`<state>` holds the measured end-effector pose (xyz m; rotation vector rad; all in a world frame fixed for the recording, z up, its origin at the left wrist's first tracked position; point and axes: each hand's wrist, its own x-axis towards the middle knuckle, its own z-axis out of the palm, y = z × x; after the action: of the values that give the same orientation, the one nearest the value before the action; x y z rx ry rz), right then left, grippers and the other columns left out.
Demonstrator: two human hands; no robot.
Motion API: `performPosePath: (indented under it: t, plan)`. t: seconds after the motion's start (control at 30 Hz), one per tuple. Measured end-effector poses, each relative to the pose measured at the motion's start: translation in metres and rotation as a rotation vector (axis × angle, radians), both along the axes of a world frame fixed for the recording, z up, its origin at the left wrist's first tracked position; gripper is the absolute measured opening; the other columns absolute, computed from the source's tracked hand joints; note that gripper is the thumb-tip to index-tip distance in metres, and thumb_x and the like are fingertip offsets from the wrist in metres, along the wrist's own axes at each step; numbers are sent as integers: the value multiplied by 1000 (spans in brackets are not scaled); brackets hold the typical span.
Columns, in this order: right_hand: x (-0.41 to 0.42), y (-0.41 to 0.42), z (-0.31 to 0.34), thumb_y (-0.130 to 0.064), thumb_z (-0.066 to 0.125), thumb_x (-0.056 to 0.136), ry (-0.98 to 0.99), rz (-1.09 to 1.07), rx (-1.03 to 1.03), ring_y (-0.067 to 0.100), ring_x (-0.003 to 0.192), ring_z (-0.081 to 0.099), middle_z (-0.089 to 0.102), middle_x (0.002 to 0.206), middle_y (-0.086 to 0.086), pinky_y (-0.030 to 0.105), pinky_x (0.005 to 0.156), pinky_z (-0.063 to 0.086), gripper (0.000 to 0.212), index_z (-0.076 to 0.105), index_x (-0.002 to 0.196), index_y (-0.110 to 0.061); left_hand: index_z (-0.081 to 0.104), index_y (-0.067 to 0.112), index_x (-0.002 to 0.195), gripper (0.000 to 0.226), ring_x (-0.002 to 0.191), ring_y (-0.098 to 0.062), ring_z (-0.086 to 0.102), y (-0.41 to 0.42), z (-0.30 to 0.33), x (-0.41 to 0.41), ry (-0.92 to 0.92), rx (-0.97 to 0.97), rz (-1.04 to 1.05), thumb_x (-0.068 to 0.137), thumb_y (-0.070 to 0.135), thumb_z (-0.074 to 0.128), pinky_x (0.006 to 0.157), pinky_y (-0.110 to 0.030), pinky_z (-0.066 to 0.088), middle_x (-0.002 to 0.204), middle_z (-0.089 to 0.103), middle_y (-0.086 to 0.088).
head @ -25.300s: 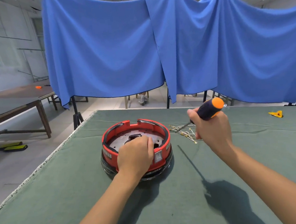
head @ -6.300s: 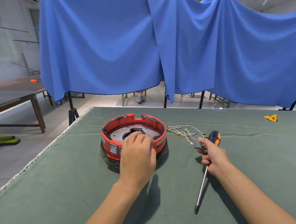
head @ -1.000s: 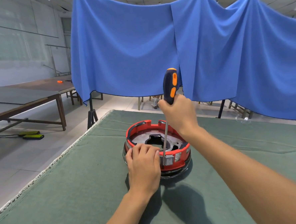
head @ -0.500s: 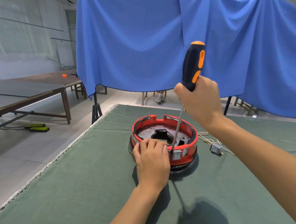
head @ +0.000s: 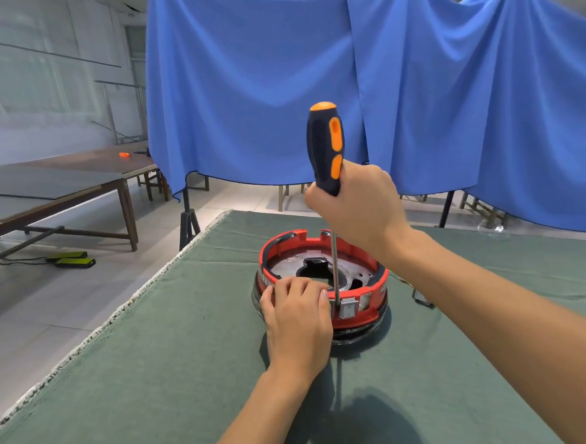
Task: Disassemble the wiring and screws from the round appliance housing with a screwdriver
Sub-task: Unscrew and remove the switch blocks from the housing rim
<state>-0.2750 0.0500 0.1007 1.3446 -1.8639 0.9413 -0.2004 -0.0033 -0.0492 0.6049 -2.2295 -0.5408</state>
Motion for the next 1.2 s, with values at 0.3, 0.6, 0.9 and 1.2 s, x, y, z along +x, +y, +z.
performPosePath:
  t: [0.3, 0.6, 0.9, 1.2]
  plan:
    - [-15, -29, 9, -21, 58, 79, -107, -11, 156, 17, 46, 25, 28, 47, -2, 28, 46, 20, 40, 27, 55, -16, 69, 22, 88, 23, 106, -15, 51, 0, 1, -1, 58, 10, 6, 95, 19, 48, 105, -40, 28, 97, 65, 8]
    - [-18, -9, 13, -20, 60, 78, -232, 16, 38, 15, 46, 28, 34, 46, -2, 25, 45, 25, 40, 31, 51, -16, 67, 24, 92, 28, 107, -16, 52, 3, 0, -2, 56, -28, 22, 93, 25, 39, 104, -42, 30, 99, 64, 8]
    - [-32, 70, -8, -38, 54, 73, -529, -82, -468, 14, 50, 52, 61, 52, 2, 30, 55, 43, 36, 55, 54, -7, 66, 31, 106, 25, 114, -12, 43, 5, 2, 5, 58, -29, -21, 97, 29, 42, 106, -34, 19, 108, 59, 14]
    - [-52, 117, -86, -35, 60, 70, -1033, -235, -943, 10, 42, 45, 56, 42, -11, 32, 55, 36, 22, 61, 55, -19, 68, 29, 102, 21, 113, -15, 46, 8, 1, 6, 69, -21, -3, 97, 23, 50, 104, -35, 20, 104, 61, 13]
